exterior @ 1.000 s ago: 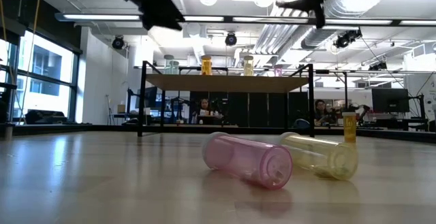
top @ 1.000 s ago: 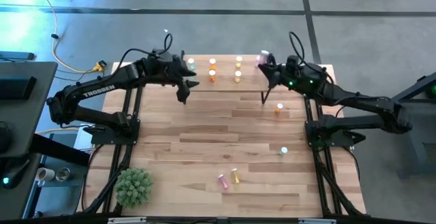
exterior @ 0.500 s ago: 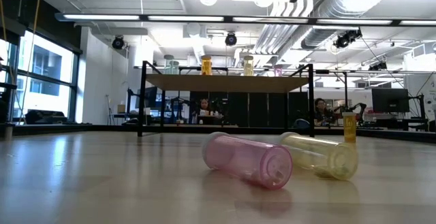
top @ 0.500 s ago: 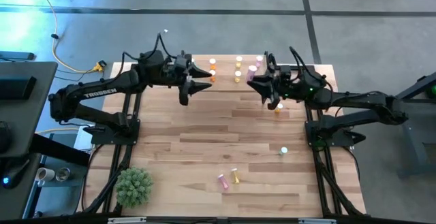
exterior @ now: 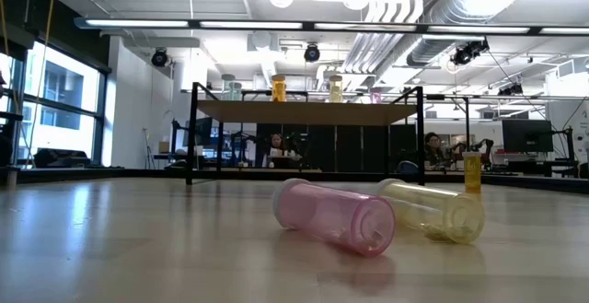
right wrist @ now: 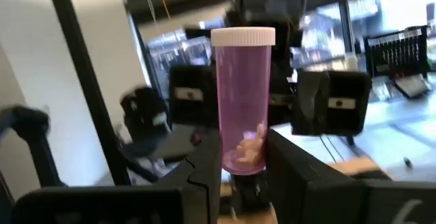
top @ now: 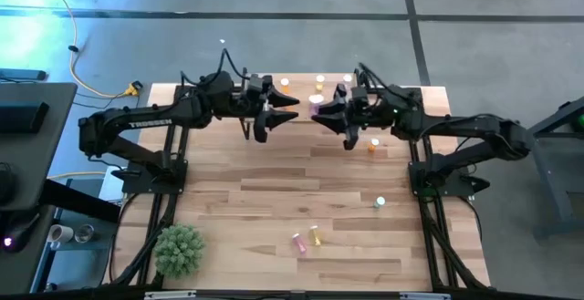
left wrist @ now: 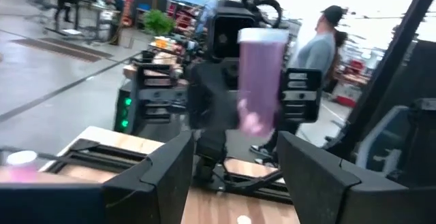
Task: Pick and place medicine bottles onto shelf by color
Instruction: Put the top violet pill bottle on the shelf aligned with the other violet pill bottle
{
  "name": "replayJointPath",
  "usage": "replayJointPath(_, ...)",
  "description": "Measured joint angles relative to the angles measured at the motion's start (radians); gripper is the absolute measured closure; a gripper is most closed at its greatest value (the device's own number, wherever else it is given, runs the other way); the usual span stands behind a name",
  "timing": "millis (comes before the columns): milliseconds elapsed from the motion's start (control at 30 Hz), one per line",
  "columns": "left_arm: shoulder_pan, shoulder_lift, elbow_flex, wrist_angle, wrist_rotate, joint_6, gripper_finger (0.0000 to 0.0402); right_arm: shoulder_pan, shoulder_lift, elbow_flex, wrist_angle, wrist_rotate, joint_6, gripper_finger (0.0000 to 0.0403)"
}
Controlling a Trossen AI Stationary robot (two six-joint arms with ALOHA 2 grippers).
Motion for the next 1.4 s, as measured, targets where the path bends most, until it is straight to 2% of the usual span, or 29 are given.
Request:
replayJointPath(167, 0.000, 0.021, 0.040, -0.012, 0.009, 0.026, 0.0202, 0.003, 0.033, 0.110, -0.184, 0.000, -0.046, 0.0326)
replayJointPath(300, 0.000, 0.023, 0.042, -0.015, 0.023, 0.027, 0.0202, 0.007, 0.058, 0.156, -0.241, 0.000, -0.070, 0.0326)
replayJointPath(667, 0.000, 0.023, 0.042, -0.020, 0.019, 0.027, 0.0202, 0.013, 0.150, 0.180, -0.194, -0.037, -0.041, 0.0326)
replayJointPath(1200, 0.006, 0.022, 0.042, -0.074, 0.000, 0.054, 0.0203, 0.013, 0.149, 0.180, -0.179, -0.031, -0.040, 0.0326)
replayJointPath(1400, 0.007, 0.022, 0.042, -0.077, 0.006, 0.059, 0.0241, 0.012, 0.149, 0.180, -0.181, -0.030, -0.040, 0.0326)
